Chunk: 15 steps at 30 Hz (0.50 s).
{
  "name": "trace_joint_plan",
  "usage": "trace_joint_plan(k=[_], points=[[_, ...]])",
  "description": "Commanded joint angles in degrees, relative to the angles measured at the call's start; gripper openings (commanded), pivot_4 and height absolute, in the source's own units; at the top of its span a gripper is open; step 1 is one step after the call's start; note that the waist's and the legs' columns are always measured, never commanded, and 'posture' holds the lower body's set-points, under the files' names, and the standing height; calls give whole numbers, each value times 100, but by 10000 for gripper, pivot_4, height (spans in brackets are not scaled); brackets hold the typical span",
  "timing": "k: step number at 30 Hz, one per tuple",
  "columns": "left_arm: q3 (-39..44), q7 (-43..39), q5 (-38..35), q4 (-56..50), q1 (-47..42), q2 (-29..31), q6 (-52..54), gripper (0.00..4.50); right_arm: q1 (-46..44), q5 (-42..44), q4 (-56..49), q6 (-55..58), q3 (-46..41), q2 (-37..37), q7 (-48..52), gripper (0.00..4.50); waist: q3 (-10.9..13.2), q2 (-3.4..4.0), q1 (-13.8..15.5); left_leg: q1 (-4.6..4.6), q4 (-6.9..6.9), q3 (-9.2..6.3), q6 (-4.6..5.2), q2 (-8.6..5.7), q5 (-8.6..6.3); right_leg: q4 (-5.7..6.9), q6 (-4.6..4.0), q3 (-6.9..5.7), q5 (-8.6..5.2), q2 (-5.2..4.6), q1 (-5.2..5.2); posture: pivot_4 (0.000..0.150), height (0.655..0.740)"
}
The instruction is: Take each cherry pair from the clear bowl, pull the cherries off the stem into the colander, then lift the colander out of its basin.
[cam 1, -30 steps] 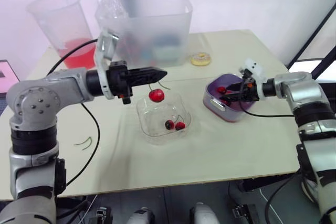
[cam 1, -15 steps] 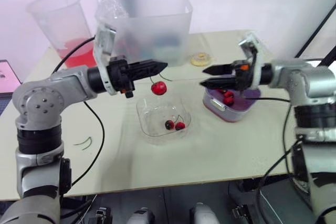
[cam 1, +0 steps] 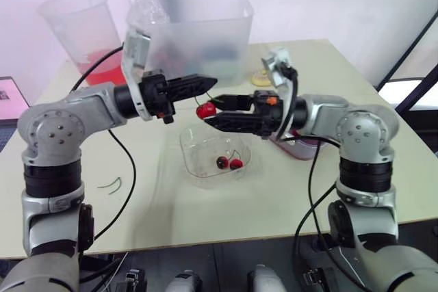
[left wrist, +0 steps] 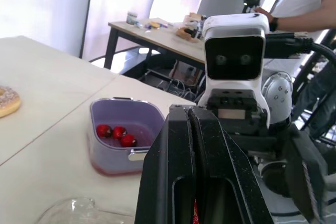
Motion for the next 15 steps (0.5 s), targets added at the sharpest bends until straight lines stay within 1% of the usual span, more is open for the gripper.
trace_joint_plan(k=[1,3,6,7,9,10,15], points=[[96,-42,-12,-140,-154,78,-75,0,-37,151,-236,-97,39,152,-317,44754,0,0,-1,0,0,0,0,0,0,0,0,0,0,0,-1,1500,7400],[120,-50,-6,-140,-138,110,-75,0,-10,177,-261,-117,68,170,-408,44754,0,0,4,0,0,-1,0,0,0,2,0,0,0,0,-1,1500,7400],[129,-50,-8,-143,-129,134,-78,0,30,183,-259,-156,117,162,-532,36857,0,0,4,0,0,-1,0,-1,0,1,0,0,0,-1,0,1500,7400],[132,-48,-19,-145,-129,137,-72,0,49,166,-269,-179,154,141,-541,31631,0,0,2,0,0,-1,0,-1,0,1,0,0,0,0,0,1500,7400],[134,-47,-30,-149,-128,140,-65,0,79,152,-296,-218,223,90,-534,22968,0,0,-2,0,-1,-1,0,0,0,1,0,0,0,0,-1,1500,7400],[131,-50,-27,-149,-127,145,-64,0,100,149,-317,-240,260,56,-518,17590,0,0,-1,0,-2,-1,0,0,0,1,0,0,0,0,-1,1500,7400],[125,-55,-22,-150,-135,158,-54,0,139,199,-333,-313,319,-26,-507,17590,0,0,0,0,-1,0,0,-1,0,1,0,0,0,0,-1,1500,7400]])
